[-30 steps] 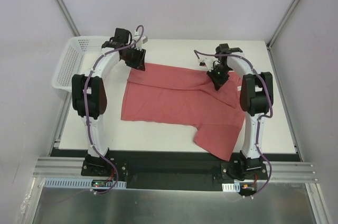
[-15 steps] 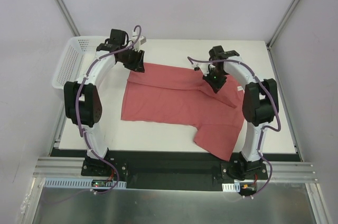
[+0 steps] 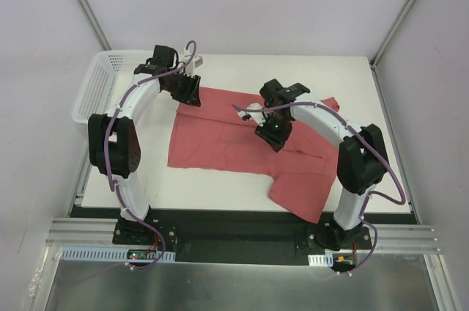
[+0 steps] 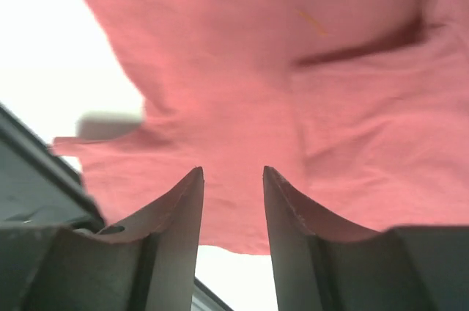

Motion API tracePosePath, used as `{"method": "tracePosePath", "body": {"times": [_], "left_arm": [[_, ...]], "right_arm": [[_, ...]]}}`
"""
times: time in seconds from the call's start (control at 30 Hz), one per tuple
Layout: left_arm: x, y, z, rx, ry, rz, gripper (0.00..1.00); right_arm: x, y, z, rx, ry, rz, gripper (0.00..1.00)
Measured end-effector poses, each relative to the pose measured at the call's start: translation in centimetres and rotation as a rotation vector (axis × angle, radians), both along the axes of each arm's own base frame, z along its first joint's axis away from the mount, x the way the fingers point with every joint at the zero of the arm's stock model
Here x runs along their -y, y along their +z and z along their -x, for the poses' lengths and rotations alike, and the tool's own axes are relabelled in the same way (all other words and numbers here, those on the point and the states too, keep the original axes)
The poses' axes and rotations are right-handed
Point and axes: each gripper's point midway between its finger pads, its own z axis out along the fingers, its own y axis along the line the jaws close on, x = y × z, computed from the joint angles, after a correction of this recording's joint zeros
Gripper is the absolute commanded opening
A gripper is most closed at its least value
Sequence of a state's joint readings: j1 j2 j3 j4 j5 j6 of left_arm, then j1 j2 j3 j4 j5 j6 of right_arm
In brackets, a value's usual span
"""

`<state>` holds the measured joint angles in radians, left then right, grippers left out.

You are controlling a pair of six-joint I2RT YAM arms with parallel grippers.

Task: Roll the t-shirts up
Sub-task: Fold the T-shirt at the center of the board.

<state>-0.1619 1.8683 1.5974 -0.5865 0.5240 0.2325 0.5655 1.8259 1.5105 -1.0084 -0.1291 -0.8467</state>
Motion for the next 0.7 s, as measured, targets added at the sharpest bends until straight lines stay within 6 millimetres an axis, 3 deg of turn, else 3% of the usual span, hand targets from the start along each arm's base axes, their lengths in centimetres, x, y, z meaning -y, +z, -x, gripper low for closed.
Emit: {"method": "tracePosePath", "body": {"times": [0.1, 0.17, 0.3, 0.47, 0.57, 0.63, 0.7], "left_arm": [[0.0, 0.0, 0.1, -0.001, -0.002, -0.001, 0.41], [0.0, 0.0, 0.2, -0.003, -0.004, 0.0, 0.41], [0.4, 0.1, 0.8, -0.023, -0.025, 0.007, 0.4], [1.4, 0.4, 1.1, -0.023, -0.053, -0.005, 0.15], [1.5, -0.2, 0.0, -0.018, -0.051, -0.026, 0.15], [1.0, -1.2, -0.7, -0.027, -0.04, -0.05, 0.22], [0.4, -2.4, -0.9, -0.045, -0.035, -0.072, 0.31]], "right_arm": [[-1.0, 0.5, 1.4, -0.03, 0.002, -0.023, 0.42], [-0.1, 0.8, 1.1, -0.038, -0.046, -0.037, 0.41], [3.9, 1.5, -2.1, -0.036, -0.221, -0.06, 0.4], [11.6, 2.0, -9.7, 0.033, -0.5, -0.085, 0.4], [15.7, 1.4, -12.9, 0.049, -0.628, -0.091, 0.45], [17.2, 0.8, -13.1, 0.024, -0.671, -0.098, 0.46], [18.0, 0.1, -11.8, -0.038, -0.697, -0.101, 0.47]]}}
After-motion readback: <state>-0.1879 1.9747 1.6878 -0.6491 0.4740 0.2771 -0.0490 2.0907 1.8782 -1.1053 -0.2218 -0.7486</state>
